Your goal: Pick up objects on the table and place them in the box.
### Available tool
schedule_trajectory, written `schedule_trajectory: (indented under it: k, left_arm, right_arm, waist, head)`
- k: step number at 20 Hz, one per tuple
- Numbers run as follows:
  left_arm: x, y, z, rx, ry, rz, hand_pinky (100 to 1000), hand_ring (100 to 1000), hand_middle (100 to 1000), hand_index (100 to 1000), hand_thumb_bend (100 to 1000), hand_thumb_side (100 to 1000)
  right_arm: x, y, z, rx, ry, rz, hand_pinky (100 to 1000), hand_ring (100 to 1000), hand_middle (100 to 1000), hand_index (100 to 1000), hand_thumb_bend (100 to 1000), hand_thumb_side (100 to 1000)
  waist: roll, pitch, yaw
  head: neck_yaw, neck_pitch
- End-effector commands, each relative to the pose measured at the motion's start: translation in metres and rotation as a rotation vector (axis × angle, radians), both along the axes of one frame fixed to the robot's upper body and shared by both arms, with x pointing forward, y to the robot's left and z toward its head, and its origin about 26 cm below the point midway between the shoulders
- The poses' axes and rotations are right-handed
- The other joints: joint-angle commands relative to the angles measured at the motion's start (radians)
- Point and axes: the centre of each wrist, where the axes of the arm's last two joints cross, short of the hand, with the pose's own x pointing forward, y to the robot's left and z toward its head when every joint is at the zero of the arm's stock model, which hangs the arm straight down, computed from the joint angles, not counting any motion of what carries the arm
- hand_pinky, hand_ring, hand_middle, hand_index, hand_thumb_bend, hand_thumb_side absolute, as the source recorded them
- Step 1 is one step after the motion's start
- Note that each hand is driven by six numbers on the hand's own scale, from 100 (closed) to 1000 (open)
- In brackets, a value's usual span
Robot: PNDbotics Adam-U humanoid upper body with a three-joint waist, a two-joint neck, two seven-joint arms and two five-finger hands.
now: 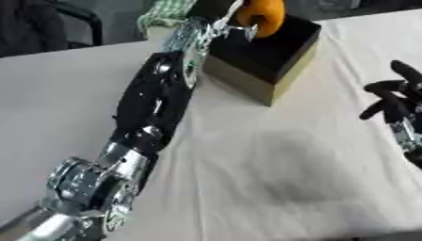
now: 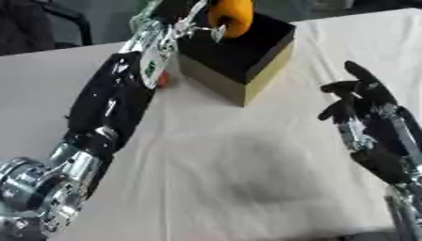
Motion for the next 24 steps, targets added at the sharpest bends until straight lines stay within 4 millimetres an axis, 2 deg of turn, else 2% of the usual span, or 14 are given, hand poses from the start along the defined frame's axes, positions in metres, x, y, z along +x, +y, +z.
schedule_trajectory:
  k: [1,2,3,4,5,6,10,14,18,21,24]
  left_arm:
    - [0.002,0.002,0.011,0.046,-0.008,0.029,680,600,603,752,229,133]
    - [0.002,0.003,0.009,0.062,0.000,0.035,700,638,653,779,257,137]
    - [0.002,0.003,0.009,0.074,0.004,0.040,723,680,703,807,307,202]
    - [0.003,0.004,0.008,0.083,0.006,0.045,742,710,740,831,332,224]
    - [0.003,0.004,0.008,0.089,0.005,0.050,746,715,745,834,337,228]
    - [0.003,0.005,0.009,0.090,0.001,0.055,761,743,776,852,399,317]
    - [0.003,0.009,0.013,0.057,-0.027,0.064,794,787,822,872,451,396]
    - [0.002,0.017,0.028,-0.021,-0.073,0.050,774,758,785,861,415,372]
    - [-0.001,0.030,0.054,-0.066,-0.102,0.023,768,742,768,861,386,361]
    - [-0.004,0.046,0.074,-0.075,-0.096,0.027,762,736,766,866,361,346]
    - [-0.003,0.072,0.085,-0.055,-0.058,0.076,761,730,763,865,366,352]
  right_arm:
    - [0.001,0.001,0.006,-0.003,-0.019,0.014,960,536,719,1000,100,542]
    - [0.001,0.001,0.006,-0.003,-0.020,0.015,960,536,719,1000,100,542]
    - [0.001,0.001,0.006,-0.002,-0.020,0.016,960,536,719,1000,100,541]
    - [0.001,0.001,0.006,-0.002,-0.020,0.016,960,536,719,1000,100,542]
    - [0.001,0.001,0.006,-0.002,-0.020,0.016,960,536,719,1000,100,542]
    - [0.001,0.001,0.006,-0.002,-0.019,0.016,960,536,719,1000,100,541]
    - [0.001,0.001,0.006,-0.001,-0.020,0.016,960,536,719,1000,100,541]
    - [0.001,0.000,0.006,-0.001,-0.019,0.013,960,536,719,1000,100,541]
    - [0.001,0.000,0.006,-0.001,-0.019,0.009,960,536,719,1000,100,540]
    - [0.000,-0.002,0.005,-0.001,-0.016,0.002,960,536,719,1000,100,540]
    - [0.000,-0.004,0.003,-0.001,-0.012,-0.007,960,536,719,1000,100,540]
  waist:
    - [-0.006,-0.020,-0.002]
    - [-0.006,-0.020,-0.003]
    - [-0.006,-0.020,-0.003]
    - [-0.006,-0.021,-0.003]
    - [-0.007,-0.021,-0.003]
    - [-0.007,-0.021,-0.003]
    - [-0.009,-0.021,-0.003]
    - [-0.009,-0.020,-0.001]
    - [-0.012,-0.021,0.005]
    - [-0.012,-0.024,0.010]
    - [-0.012,-0.029,0.020]
  head:
    - [0.004,-0.014]
    - [0.004,-0.014]
    - [0.004,-0.014]
    - [0.005,-0.014]
    - [0.005,-0.015]
    - [0.005,-0.014]
    - [0.004,-0.014]
    - [0.004,-0.013]
    - [0.002,-0.012]
    - [-0.002,-0.009]
    - [-0.010,-0.005]
